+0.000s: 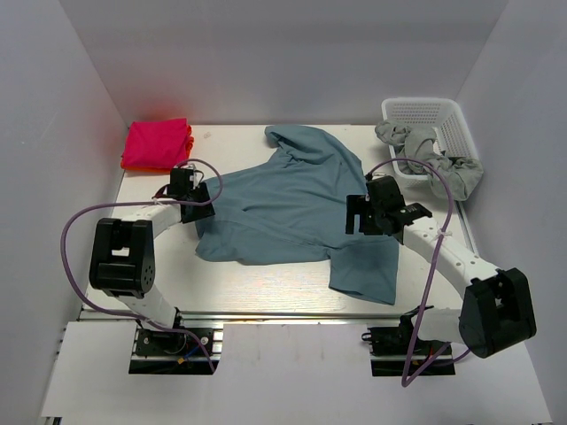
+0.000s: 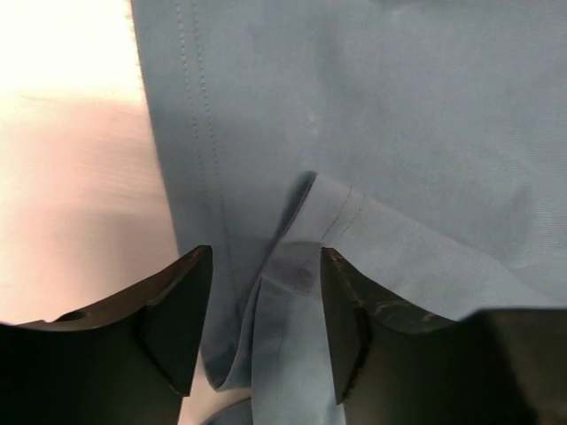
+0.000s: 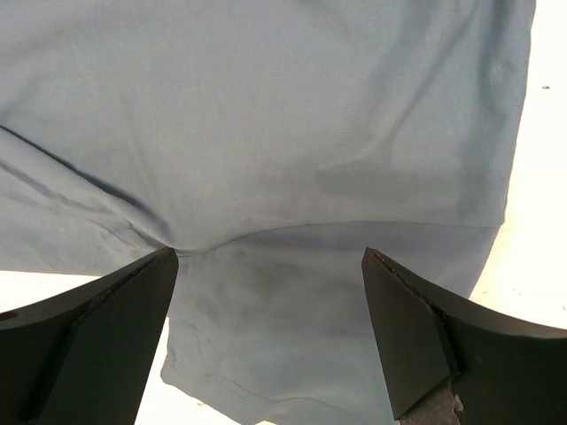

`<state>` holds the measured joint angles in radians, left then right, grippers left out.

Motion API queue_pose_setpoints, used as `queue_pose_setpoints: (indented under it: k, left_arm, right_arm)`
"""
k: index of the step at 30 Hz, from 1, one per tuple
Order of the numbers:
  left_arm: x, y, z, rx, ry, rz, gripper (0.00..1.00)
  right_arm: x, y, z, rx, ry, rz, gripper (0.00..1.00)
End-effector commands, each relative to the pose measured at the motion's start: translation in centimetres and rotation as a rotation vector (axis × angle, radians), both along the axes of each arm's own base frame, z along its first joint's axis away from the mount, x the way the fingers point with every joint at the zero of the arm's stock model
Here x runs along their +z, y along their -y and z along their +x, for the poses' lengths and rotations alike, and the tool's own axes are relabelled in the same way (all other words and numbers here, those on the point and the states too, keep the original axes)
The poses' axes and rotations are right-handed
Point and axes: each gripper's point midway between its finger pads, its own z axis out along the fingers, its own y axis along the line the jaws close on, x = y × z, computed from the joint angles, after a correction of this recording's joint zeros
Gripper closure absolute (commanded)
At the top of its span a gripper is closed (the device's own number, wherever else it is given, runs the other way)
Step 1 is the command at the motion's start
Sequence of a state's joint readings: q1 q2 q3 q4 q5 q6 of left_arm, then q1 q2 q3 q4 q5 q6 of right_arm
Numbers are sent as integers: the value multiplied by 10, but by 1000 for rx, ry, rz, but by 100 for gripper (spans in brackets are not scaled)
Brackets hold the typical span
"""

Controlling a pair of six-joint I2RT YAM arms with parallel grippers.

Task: Fold and stack the t-shirts
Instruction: Flatten out the tshirt

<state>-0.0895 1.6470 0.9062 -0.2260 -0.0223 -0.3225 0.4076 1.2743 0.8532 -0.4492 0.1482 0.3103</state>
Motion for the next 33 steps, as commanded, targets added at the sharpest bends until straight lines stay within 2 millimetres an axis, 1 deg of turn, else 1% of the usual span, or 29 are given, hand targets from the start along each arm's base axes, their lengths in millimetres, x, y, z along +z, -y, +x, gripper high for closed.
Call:
queue_pose_setpoints:
  k: [1, 4, 8, 11, 12, 13, 14, 16, 22, 23, 24, 26, 27, 28, 29, 30, 31, 33]
  left_arm:
    - [-2, 10, 3, -32, 14, -75, 39]
    - [-2, 10, 3, -40, 15, -69, 39]
    - [-1, 20, 2, -95, 25, -109, 40]
    - [-5, 20, 1, -95, 16, -109, 41]
    - [-12, 20, -4, -93, -7, -108, 44]
    - [-13, 20, -4, -93, -7, -108, 46]
    - [-19, 20, -8, -92, -33, -107, 48]
    - [-20, 20, -7, -91, -43, -107, 53]
    - [-18, 26, -6, -115, -36, -138, 53]
    - [-18, 28, -7, -120, -36, -145, 55]
    - [-17, 30, -7, -126, -37, -154, 61]
    - [-15, 34, -6, -152, -28, -172, 68]
    - [-10, 34, -5, -153, -14, -172, 72]
    - [-9, 36, -6, -161, -5, -182, 84]
    - [-1, 38, -5, -170, 15, -190, 90]
    - [-1, 38, -8, -170, 14, -190, 97]
    - [3, 38, -7, -171, 25, -190, 100]
    - [13, 36, -7, -166, 54, -180, 100]
  right_arm:
    - [9, 3, 1, -8, 26, -5, 10]
    - [6, 6, 0, -18, 20, -10, 10]
    - [4, 7, -2, -23, 14, -12, 10]
    - [1, 8, -3, -29, 8, -15, 10]
    - [1, 9, -4, -32, 7, -16, 10]
    - [2, 8, -3, -31, 10, -15, 10]
    - [3, 8, -2, -36, 14, -13, 10]
    - [3, 8, -3, -37, 16, -11, 10]
    - [7, 11, -5, -38, 28, -14, 10]
    - [8, 12, -5, -41, 36, -14, 10]
    - [7, 11, -5, -42, 32, -11, 10]
    - [6, 12, -6, -46, 31, -15, 10]
    - [7, 11, -6, -46, 33, -11, 10]
    - [4, 10, -8, -38, 21, -7, 10]
    - [4, 12, -8, -47, 23, -14, 10]
    - [4, 12, -7, -53, 26, -10, 10]
    - [3, 12, -8, -53, 22, -12, 10]
    - [4, 12, -7, -59, 26, -6, 10]
